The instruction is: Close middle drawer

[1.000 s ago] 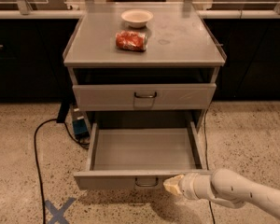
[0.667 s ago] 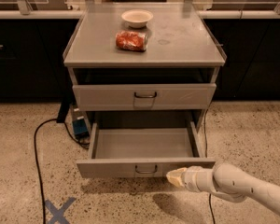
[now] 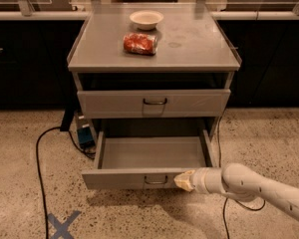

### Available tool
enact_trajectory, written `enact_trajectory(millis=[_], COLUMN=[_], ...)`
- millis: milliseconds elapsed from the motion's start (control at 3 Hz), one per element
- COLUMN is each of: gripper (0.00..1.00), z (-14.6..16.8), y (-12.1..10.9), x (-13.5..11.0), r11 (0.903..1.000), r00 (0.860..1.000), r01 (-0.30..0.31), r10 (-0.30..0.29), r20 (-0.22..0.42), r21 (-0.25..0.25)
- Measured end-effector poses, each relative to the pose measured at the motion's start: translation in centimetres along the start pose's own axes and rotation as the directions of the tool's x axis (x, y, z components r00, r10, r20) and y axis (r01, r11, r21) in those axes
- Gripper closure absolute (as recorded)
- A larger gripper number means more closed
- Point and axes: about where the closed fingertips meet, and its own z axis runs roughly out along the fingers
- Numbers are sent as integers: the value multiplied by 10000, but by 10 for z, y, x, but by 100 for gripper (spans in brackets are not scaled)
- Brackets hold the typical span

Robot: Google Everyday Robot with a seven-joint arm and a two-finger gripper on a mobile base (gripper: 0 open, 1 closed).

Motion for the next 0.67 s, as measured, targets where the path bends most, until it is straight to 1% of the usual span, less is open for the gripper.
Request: enact_trajectory(millis=[333,667], gripper=[100,100], z=[5,37], y=[-5,-5], x=[-6,-33], r11=[9998,9960], r00=[9998,9968], r01=[177,786], r10=[-177,-791], r20=[-50,-85], r21=[-42,-430])
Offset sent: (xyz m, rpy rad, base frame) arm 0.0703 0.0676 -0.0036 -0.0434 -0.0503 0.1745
